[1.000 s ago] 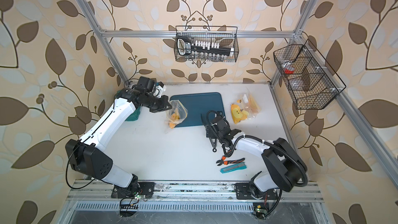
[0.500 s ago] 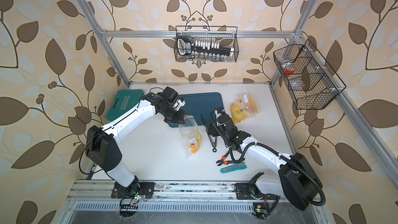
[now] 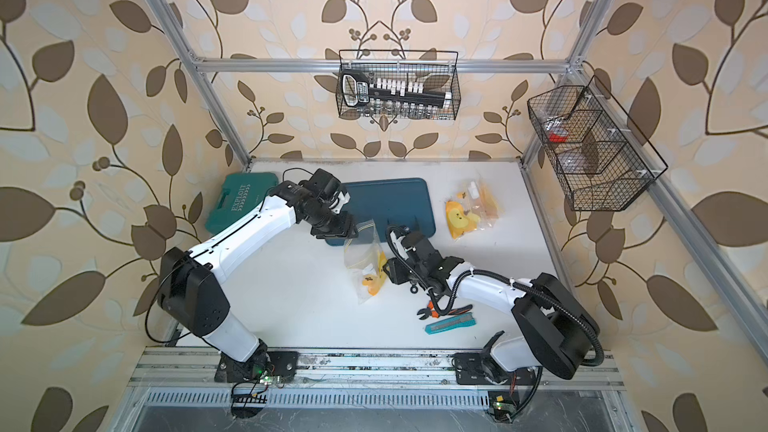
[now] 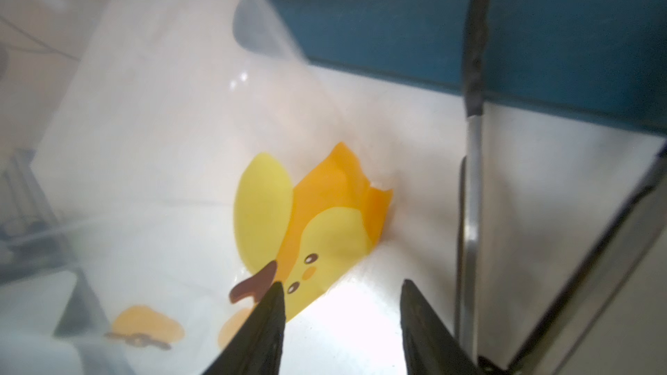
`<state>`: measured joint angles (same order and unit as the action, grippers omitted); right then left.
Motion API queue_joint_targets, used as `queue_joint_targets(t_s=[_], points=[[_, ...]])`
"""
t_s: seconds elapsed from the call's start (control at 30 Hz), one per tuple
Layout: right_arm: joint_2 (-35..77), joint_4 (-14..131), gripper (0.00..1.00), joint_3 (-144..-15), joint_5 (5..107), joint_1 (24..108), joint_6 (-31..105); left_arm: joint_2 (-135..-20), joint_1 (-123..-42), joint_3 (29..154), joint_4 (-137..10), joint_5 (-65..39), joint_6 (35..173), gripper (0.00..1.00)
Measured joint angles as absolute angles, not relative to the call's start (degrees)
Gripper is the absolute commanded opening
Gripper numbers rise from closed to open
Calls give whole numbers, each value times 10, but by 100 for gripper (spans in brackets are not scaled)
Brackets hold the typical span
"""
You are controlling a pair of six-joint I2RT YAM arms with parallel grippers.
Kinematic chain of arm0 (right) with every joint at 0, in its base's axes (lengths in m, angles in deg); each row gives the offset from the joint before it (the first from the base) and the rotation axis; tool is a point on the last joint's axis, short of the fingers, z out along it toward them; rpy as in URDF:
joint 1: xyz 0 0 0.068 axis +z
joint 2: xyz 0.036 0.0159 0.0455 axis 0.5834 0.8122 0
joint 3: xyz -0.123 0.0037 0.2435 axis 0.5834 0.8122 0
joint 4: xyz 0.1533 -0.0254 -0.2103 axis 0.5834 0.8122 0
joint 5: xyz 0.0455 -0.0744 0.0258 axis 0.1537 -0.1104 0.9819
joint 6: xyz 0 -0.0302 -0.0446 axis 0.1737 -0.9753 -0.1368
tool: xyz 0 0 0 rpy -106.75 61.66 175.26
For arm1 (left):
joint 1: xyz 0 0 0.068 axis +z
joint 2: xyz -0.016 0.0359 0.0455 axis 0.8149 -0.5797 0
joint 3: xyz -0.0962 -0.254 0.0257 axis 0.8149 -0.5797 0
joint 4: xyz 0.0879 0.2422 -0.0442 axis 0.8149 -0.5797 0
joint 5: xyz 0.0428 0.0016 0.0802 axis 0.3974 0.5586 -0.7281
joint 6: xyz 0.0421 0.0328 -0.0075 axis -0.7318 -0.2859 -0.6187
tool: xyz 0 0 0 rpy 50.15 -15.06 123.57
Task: Put the cookies into a resealable bag to prevent moisture
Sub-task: Place the ziploc bag at the center of the board, then adjust the ziploc bag at the center of the board.
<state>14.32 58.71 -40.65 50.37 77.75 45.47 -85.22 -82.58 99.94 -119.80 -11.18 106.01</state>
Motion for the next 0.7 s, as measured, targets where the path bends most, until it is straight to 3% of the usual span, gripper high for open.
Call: queue_joint_targets(t_s=[0.1, 0.33, 0.7], points=[[152, 582, 44, -396, 513, 787, 470, -785, -826, 970, -1178, -105, 1065, 98], [179, 560, 43, -391, 522, 787, 510, -632, -867, 899, -1137, -77, 1071, 99], [245, 462, 42, -405, 579, 787, 609, -686, -944, 895, -1202, -145, 1034, 99]])
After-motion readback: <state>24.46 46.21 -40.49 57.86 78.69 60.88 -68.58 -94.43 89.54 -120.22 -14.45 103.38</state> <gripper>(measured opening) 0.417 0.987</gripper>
